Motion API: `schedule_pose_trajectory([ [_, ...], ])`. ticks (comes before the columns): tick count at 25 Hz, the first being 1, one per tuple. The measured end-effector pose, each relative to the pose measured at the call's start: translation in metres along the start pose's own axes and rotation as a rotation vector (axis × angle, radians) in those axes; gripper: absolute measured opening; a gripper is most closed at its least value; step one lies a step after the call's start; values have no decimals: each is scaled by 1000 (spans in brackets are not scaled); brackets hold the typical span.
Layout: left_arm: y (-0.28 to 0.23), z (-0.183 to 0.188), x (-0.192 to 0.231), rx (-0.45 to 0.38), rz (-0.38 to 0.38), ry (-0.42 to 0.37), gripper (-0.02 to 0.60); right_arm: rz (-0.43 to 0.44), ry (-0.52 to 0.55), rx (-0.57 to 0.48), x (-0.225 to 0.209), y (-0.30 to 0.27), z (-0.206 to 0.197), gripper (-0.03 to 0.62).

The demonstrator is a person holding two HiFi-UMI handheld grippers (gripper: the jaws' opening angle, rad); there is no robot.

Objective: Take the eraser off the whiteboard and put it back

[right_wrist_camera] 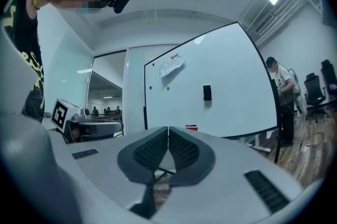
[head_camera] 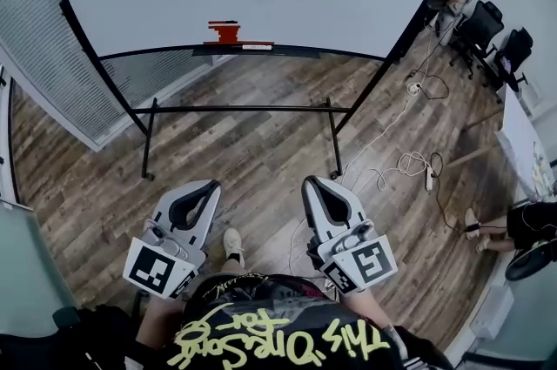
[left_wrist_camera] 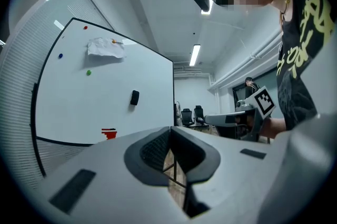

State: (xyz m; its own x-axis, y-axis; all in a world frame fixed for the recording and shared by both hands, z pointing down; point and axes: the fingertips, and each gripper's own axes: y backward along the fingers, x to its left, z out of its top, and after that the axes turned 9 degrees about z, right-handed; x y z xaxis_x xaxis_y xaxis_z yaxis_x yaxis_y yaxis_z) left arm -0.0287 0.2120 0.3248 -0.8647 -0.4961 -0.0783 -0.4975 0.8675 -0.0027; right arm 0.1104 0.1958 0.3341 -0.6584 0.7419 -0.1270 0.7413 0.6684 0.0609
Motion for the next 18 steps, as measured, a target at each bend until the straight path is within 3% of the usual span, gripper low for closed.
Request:
schedule_pose_trajectory([
  [18,-79,-5,116,-5,-62,-8,11,-37,7,-33,-45,-133,5,11],
])
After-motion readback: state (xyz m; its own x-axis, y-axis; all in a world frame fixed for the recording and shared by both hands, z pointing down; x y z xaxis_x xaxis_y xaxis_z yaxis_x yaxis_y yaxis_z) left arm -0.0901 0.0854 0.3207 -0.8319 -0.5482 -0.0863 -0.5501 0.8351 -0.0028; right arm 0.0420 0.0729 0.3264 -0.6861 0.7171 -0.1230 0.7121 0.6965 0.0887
